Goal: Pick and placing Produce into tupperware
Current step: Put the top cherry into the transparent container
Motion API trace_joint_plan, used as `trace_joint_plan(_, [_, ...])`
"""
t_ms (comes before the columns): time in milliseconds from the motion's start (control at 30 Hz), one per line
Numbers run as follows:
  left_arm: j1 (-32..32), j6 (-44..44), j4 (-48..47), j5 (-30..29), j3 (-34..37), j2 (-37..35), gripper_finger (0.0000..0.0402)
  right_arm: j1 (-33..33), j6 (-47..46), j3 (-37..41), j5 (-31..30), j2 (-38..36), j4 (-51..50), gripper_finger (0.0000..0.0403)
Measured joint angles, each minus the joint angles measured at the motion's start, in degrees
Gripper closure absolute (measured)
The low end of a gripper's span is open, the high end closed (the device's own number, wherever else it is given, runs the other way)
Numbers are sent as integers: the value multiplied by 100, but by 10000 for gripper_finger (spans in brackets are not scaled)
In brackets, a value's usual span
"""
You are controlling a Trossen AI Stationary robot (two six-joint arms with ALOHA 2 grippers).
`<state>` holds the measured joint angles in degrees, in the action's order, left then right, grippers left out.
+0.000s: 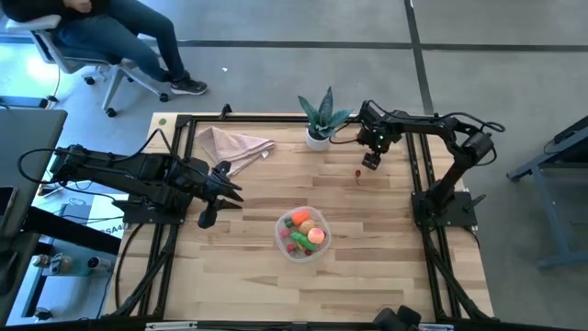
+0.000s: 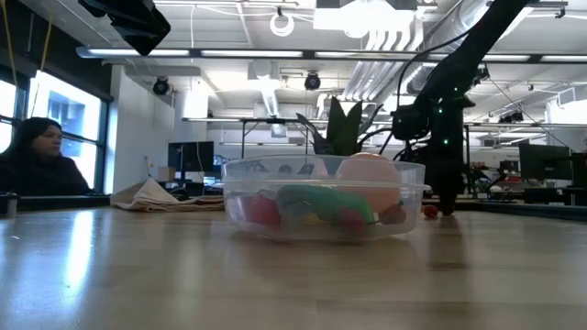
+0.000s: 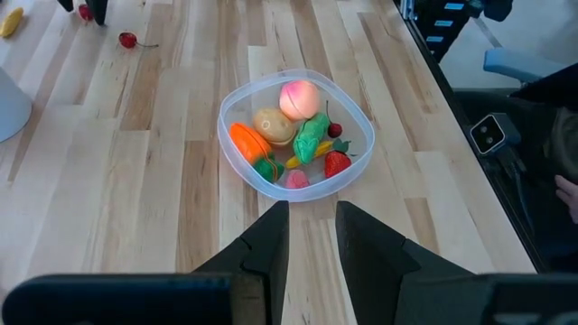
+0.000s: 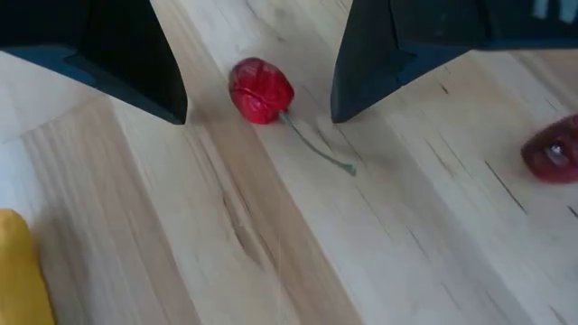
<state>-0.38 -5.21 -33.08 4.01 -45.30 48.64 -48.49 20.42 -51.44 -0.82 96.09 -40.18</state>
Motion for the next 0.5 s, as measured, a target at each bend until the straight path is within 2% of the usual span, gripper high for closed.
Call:
trace_joint_plan(267, [0, 0, 0, 0, 0, -2, 318, -27, -331, 2, 197, 0, -87, 159])
trace_joint_plan(500, [0, 2, 0, 1, 0, 0, 318, -67, -513, 2, -8, 0, -242, 196])
